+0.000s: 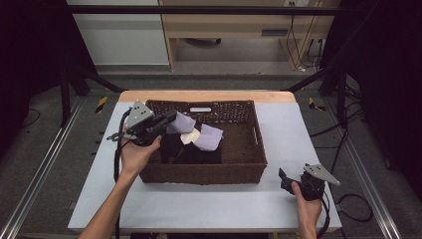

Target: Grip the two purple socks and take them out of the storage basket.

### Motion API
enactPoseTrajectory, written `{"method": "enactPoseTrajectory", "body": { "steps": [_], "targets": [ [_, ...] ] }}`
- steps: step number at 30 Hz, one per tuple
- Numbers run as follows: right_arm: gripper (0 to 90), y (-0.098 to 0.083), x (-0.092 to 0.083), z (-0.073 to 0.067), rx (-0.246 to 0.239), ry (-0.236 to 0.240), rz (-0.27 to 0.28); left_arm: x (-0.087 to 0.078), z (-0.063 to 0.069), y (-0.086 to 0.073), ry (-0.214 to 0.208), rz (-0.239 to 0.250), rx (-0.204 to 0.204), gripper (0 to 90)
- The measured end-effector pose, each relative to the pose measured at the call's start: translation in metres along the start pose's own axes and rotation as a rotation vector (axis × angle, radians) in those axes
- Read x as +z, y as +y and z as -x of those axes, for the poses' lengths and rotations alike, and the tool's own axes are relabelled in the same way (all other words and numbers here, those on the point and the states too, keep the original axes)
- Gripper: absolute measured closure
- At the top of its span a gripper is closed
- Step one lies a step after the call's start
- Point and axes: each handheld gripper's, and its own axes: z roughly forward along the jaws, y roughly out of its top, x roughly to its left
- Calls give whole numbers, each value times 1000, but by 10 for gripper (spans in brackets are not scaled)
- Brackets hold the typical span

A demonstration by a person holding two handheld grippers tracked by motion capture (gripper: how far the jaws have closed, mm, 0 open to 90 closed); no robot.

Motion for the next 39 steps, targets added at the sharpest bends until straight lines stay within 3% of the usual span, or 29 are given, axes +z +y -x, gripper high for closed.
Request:
{"method": "enactPoseTrajectory", "body": {
  "steps": [9, 17, 26, 39],
  "targets": [
    [52, 0, 0, 0, 1, 2, 1, -19, 15, 12, -59, 46, 0, 881],
    [52, 0, 0, 0, 1, 1, 1, -41, 38, 24, -112, 81, 44, 880],
    [52, 0, 0, 0, 0, 0, 1, -59, 54, 23, -150, 96, 65, 880],
    [52, 0, 0, 0, -3, -2, 2, -87, 78, 9, -232, 101, 87, 880]
  ]
}}
